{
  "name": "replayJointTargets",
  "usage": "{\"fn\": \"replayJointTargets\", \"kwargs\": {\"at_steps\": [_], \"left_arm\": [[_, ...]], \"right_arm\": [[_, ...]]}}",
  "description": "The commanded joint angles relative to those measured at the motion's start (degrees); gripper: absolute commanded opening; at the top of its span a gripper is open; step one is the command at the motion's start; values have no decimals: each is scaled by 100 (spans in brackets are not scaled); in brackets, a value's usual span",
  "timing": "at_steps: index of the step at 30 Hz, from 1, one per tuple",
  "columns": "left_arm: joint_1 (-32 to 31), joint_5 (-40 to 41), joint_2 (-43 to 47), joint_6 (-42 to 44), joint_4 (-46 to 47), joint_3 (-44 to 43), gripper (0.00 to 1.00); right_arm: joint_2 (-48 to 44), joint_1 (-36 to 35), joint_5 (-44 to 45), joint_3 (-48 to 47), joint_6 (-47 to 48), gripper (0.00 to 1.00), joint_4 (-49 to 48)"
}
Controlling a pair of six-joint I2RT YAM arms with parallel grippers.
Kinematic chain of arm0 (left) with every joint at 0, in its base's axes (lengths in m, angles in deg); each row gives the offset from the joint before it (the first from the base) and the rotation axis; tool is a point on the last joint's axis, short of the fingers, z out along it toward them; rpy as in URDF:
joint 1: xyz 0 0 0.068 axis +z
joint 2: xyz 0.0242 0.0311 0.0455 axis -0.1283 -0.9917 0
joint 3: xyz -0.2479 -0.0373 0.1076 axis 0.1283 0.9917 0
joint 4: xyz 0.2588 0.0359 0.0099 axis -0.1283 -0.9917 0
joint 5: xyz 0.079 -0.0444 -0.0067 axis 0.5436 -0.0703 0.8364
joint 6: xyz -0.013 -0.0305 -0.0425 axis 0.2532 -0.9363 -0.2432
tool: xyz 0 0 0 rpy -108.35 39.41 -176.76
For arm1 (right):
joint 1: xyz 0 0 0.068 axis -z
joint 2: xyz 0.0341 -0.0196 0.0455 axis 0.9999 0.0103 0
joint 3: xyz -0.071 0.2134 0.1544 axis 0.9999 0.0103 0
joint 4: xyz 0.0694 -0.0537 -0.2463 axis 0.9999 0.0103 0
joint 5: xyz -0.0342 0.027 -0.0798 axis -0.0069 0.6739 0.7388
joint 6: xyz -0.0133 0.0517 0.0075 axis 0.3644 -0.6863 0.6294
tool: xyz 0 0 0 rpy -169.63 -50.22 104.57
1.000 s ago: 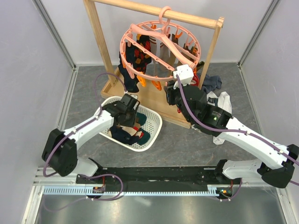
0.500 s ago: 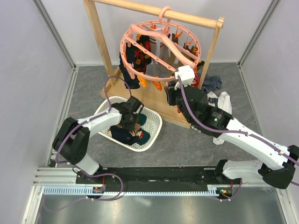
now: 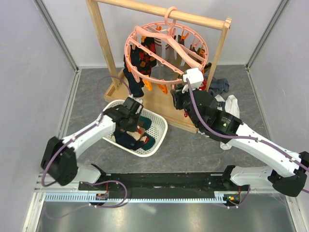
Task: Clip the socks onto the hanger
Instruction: Pick up the sock from the bin.
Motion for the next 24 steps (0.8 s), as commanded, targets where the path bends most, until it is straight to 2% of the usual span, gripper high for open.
{"fn": "replayJointTargets", "kwargs": {"at_steps": [1, 8, 14, 19, 24], "left_arm": [[-4, 71, 1054, -34, -101, -255, 2], [-4, 229, 2110, -43, 118, -255, 2], [-13, -367, 2866, -358, 1225, 0, 2], [-83, -948, 3035, -1018, 2192, 202, 2], [-391, -800, 2755, -1247, 3132, 281, 2]], "right_arm": [[-102, -51, -40, 138, -66, 0, 427], [-102, -51, -189, 59, -57, 0, 418], [-75, -50, -444, 6, -110, 0, 400], [-75, -51, -541, -47, -128, 0, 400], [-93, -51, -655, -64, -180, 0, 400]]}}
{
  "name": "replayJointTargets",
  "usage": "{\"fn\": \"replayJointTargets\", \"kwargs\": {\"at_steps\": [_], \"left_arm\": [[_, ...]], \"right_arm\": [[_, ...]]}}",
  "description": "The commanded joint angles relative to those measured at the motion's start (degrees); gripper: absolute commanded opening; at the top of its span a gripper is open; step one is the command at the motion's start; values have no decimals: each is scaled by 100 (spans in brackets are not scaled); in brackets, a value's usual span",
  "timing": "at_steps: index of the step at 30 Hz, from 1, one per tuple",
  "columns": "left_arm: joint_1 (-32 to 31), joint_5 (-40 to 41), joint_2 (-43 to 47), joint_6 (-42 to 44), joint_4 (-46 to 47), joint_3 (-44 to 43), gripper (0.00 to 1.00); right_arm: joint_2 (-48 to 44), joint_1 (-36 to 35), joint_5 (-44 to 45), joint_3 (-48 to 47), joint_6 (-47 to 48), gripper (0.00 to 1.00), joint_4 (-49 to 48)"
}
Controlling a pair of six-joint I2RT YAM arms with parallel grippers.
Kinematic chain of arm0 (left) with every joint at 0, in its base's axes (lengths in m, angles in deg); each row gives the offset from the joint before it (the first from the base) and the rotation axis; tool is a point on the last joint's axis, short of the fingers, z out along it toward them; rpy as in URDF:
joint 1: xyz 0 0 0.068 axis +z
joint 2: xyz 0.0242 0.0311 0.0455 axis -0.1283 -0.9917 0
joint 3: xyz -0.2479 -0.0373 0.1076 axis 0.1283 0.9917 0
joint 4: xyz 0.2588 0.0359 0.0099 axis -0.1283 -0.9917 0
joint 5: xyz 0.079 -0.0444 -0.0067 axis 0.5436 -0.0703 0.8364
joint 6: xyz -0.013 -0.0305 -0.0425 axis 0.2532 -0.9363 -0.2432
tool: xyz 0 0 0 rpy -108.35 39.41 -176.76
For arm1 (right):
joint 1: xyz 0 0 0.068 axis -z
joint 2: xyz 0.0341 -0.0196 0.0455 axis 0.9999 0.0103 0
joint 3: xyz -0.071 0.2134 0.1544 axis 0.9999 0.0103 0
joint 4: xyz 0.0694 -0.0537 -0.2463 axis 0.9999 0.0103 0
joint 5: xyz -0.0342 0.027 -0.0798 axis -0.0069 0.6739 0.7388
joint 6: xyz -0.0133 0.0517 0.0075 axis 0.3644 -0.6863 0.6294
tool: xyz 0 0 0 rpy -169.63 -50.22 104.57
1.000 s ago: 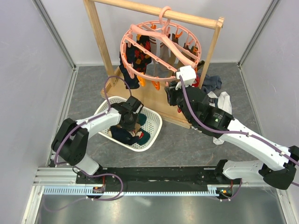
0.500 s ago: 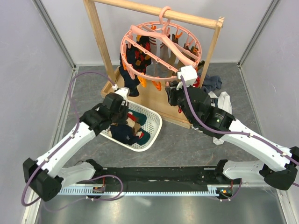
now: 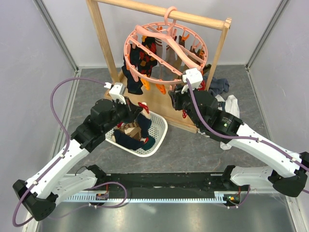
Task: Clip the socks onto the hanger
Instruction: Pick up the sock from the bin, then clamp the sock onto the hanger.
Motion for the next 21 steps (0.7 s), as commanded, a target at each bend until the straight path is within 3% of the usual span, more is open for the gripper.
{"fn": "replayJointTargets", "kwargs": {"at_steps": [1, 12, 21], "left_arm": [[-257, -91, -293, -445, 1225, 43, 2], [-811, 533, -1277, -436, 2024, -466, 2], [-1128, 849, -1603, -629, 2096, -853, 2]], "right_arm": [[-65, -51, -338, -80, -150, 0, 407], [-21, -51, -672, -168, -317, 0, 416], [23, -51, -848, -150, -370, 0, 416]]}}
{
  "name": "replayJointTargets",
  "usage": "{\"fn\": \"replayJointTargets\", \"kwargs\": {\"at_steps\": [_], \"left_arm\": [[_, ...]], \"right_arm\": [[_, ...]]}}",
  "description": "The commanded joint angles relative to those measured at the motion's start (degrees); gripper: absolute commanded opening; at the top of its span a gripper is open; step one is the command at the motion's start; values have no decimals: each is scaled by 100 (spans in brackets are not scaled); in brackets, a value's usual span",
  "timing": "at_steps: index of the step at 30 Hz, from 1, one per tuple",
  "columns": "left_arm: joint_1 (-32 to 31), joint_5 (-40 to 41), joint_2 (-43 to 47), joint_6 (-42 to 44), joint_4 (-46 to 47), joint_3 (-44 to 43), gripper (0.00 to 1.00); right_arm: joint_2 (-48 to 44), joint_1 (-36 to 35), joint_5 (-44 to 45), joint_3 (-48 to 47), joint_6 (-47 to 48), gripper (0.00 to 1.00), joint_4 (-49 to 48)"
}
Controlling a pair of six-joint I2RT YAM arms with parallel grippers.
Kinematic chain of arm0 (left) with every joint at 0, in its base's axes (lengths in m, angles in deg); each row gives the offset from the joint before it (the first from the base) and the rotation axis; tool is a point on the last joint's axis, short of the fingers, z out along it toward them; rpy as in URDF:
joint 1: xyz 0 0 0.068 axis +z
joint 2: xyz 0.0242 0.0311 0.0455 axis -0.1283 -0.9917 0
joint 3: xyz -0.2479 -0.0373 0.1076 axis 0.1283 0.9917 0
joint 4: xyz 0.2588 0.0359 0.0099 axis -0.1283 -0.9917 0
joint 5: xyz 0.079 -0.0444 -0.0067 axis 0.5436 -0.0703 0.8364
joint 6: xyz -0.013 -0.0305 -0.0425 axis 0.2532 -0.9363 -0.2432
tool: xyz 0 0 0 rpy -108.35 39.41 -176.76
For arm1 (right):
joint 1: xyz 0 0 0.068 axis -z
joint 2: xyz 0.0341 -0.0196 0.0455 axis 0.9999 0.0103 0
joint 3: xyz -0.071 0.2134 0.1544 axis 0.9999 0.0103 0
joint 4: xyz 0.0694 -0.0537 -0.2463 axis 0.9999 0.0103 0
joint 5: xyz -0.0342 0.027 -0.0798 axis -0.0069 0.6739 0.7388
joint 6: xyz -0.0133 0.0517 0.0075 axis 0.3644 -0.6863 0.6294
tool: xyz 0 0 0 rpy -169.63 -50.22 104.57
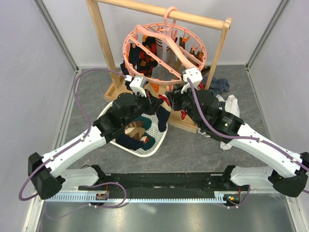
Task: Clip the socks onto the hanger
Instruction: Clamp the sock onto the hanger.
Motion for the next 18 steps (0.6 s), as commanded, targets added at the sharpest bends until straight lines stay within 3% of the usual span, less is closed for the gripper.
{"fn": "replayJointTargets", "kwargs": {"at_steps": [1, 18], "left_arm": [[-160, 345, -58, -258, 413, -379, 2], [-257, 503, -172, -451, 97, -801, 2]], "right_arm": [[32, -62, -393, -98, -129, 0, 446], [58, -62, -332, 8, -121, 0, 455]]}}
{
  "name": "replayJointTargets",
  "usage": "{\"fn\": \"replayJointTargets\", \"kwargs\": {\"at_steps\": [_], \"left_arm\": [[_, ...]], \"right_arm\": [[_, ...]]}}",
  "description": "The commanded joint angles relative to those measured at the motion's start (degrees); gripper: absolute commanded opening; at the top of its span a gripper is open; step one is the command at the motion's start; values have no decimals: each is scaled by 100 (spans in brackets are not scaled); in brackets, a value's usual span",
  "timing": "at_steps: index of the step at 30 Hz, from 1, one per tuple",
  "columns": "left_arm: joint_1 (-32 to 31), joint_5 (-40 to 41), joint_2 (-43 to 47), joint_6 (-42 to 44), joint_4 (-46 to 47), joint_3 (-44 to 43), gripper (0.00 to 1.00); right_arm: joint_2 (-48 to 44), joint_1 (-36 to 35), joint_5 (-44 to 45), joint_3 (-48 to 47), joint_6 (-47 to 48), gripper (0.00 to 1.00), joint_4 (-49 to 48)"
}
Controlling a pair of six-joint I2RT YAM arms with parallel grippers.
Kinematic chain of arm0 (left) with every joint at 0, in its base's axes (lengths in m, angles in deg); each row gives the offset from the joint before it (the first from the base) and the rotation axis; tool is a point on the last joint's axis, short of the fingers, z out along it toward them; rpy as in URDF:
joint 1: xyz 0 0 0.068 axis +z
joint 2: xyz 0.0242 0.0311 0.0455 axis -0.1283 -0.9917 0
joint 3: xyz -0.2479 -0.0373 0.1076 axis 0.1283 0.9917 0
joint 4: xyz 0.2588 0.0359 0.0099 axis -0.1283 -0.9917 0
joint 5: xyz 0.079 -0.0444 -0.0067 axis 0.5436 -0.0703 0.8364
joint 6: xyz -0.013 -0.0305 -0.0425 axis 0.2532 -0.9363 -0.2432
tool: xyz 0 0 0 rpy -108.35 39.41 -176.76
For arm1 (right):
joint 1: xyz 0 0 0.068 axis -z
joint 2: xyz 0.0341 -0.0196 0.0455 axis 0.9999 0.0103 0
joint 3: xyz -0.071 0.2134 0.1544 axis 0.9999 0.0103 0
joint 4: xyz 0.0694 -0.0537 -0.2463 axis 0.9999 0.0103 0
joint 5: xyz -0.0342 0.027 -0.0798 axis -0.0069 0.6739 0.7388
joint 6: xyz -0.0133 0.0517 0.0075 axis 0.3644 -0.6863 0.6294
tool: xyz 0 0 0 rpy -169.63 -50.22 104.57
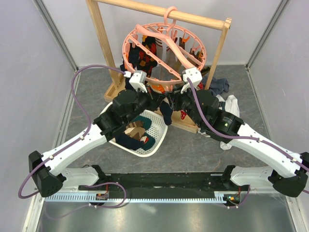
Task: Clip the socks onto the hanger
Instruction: Clamp the sock onto the hanger.
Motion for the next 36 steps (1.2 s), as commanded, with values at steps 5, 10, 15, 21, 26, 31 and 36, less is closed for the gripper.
{"fn": "replayJointTargets", "kwargs": {"at_steps": [5, 10, 15, 21, 26, 31, 36], "left_arm": [[-67, 127, 66, -244, -76, -298, 2], [-67, 101, 172, -375, -138, -281, 2], [-67, 136, 251, -516, -164, -307, 2], [-67, 109, 225, -657, -164, -422, 2], [-67, 118, 207, -771, -138, -492, 2], [-67, 101, 233, -947, -50, -492, 2], [-75, -14, 321, -1087, -50, -387, 2]], "right_arm": [[21, -64, -74, 10, 9, 0, 477], [-14, -64, 59, 45, 97, 0, 494], [4, -64, -29, 45, 106, 0, 486], [4, -64, -152, 80, 44, 0, 468], [-40, -64, -205, 150, 9, 0, 451], [-93, -64, -153, 221, -8, 0, 424], [-242, -64, 120, 379, 96, 0, 284]]}}
